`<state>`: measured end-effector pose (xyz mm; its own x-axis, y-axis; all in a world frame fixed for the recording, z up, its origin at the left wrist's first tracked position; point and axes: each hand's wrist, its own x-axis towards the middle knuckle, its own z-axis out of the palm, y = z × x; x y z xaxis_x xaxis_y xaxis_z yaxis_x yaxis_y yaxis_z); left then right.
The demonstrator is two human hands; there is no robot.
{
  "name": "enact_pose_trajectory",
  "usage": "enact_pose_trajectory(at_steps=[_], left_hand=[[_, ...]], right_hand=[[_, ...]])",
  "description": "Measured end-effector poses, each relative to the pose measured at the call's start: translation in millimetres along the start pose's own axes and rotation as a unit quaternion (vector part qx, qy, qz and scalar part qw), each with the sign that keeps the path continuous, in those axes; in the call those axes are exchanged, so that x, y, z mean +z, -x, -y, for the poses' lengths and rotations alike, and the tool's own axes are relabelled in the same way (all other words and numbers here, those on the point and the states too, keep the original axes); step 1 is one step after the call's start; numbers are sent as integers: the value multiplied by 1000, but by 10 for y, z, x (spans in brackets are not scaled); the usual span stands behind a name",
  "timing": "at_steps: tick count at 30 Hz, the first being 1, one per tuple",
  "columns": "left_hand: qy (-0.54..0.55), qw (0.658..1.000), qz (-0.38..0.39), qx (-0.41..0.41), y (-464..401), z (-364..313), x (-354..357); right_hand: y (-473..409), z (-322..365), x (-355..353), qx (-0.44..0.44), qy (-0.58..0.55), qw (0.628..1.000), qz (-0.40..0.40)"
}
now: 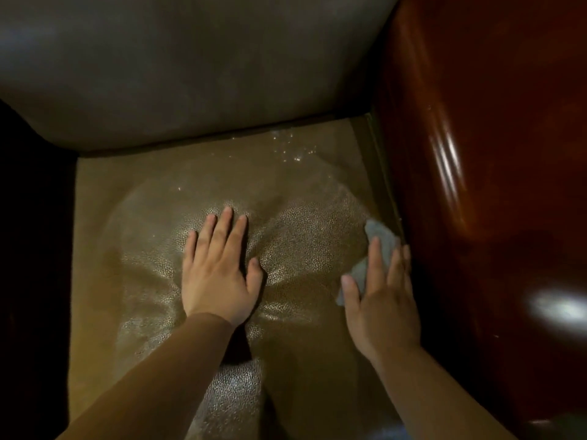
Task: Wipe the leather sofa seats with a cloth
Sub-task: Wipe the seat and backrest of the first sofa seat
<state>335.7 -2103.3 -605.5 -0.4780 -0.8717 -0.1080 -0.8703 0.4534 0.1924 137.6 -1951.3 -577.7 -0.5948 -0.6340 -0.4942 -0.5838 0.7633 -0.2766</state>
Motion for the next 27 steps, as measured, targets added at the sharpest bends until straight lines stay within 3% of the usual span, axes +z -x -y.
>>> enact_pose_trajectory(at_steps=[3,6,11,15,23,27], left_hand=[[0,1000,-5,2,9,38,54],[0,1000,-14,5,5,52,109],[-5,1000,-19,8,11,62,119],[-11,1000,-22,10,12,60,143],[-12,999,-40,23,16,86,227],[-10,999,-30,19,13,79,167]], right_hand=[[-640,256,-78,-14,1,997,-70],[-1140,498,-192,-50,30,996,-69],[-560,321,-29,-35,33,994,-98],[-278,264,81,-23,40,997,-68],[-1704,920,-417,-11,44,998,-31],[-1279,880,-298,-32,87,995,-45]])
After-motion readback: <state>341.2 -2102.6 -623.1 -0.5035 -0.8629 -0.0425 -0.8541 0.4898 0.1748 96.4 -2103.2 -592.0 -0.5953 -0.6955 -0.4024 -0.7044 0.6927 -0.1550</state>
